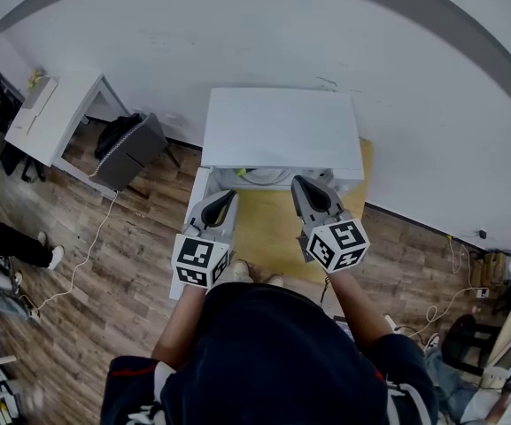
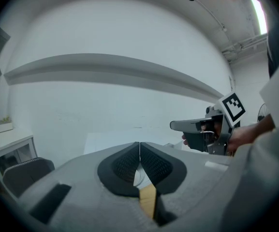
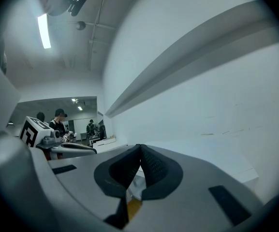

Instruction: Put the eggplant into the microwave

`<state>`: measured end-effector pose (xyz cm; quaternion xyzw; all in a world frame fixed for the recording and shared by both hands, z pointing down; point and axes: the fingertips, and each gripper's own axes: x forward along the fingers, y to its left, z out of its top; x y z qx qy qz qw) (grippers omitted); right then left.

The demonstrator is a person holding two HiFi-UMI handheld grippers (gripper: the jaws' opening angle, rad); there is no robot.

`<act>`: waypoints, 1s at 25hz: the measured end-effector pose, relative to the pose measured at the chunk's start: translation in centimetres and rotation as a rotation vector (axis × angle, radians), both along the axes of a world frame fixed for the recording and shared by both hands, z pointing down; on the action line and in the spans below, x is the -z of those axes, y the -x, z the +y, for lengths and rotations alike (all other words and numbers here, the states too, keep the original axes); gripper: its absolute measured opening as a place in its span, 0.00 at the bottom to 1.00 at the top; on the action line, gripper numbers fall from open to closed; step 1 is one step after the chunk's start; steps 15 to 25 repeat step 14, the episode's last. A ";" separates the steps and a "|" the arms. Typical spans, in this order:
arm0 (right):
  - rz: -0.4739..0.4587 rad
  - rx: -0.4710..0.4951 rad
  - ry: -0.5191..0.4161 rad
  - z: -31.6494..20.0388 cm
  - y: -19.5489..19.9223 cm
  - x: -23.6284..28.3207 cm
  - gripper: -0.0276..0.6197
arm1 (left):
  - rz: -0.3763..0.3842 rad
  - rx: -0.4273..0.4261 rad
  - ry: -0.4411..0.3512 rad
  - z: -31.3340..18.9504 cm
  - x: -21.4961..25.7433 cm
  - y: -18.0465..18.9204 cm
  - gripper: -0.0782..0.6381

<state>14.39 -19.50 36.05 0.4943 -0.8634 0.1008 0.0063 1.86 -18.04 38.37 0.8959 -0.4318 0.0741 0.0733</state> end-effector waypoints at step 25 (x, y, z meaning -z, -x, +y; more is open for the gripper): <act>-0.003 -0.006 0.015 -1.1 0.3 -0.7 0.06 | 0.000 0.018 -0.001 -0.9 0.0 1.2 0.13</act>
